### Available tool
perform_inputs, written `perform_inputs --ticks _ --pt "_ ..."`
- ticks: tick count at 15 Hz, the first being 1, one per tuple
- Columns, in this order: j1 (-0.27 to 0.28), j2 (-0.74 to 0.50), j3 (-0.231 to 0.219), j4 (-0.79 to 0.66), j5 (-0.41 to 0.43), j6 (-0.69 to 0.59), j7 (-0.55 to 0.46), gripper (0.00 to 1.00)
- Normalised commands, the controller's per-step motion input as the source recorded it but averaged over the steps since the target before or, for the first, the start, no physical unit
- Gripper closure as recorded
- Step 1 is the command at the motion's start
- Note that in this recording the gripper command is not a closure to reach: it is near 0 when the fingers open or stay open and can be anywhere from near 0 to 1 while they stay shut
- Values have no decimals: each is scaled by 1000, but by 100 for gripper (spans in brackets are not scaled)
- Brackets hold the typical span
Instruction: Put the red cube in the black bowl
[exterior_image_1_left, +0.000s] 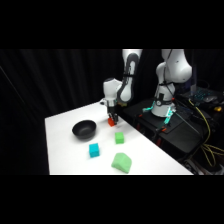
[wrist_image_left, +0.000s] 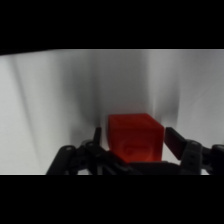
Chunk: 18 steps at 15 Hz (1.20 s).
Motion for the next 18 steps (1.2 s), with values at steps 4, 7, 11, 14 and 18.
perform_inputs --ticks 4,7,11,14,18 --pt "-67 -83 69 -31 -103 97 144 100" --pt "160 -310 -118 -93 -227 -77 300 100" --pt "292 -464 -260 12 -305 -466 381 100" --pt "192 -488 -167 206 -251 -755 312 100" --pt "97 -298 -75 335 -175 -647 209 100"
